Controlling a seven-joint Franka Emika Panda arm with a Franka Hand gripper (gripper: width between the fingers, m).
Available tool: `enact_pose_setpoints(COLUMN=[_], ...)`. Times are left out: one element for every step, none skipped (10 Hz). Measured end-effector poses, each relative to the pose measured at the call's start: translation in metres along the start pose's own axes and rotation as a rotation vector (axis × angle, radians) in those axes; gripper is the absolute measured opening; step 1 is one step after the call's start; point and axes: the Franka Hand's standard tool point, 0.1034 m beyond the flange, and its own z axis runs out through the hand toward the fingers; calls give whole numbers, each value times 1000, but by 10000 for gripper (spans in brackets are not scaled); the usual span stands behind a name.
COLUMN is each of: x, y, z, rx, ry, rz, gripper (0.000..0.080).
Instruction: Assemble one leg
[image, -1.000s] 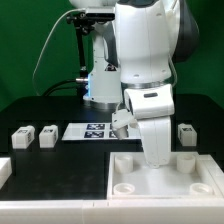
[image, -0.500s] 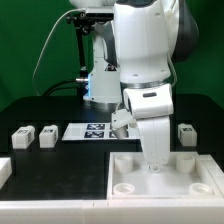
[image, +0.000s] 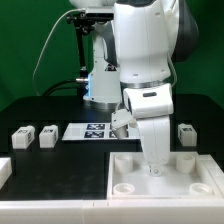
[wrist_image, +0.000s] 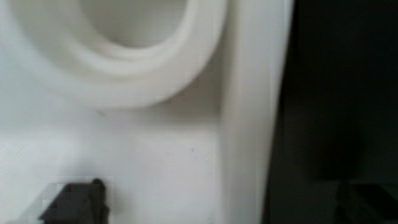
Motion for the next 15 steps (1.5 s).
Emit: enact_pose_setpoints(x=[0,0,5,10,17,29,41,53,63,73,88,87,88,90,91], y=[0,1,0,-4,-10,-19,-25,-29,-39,-47,-52,-51,-51,-52,-54], z=[0,-2,-18,-33,-43,-49,-55,-58,-54,-49,-47,-47,-47,-47,-46], rx=[0,-3,-9,-24,-31,-36,-41,-53,-55,-50,-50,-47,-40,-32,-25], ry=[0,-1,-12,-21,-28,-30,-27,-22,-14,-5,2,7,15,22,16], rz=[0,3,69,139,187,337,520,639,762,927,1054,1111,1204,1312,1306], gripper=[648,648,648,648,648,648,648,648,648,648,648,648,648,648,648])
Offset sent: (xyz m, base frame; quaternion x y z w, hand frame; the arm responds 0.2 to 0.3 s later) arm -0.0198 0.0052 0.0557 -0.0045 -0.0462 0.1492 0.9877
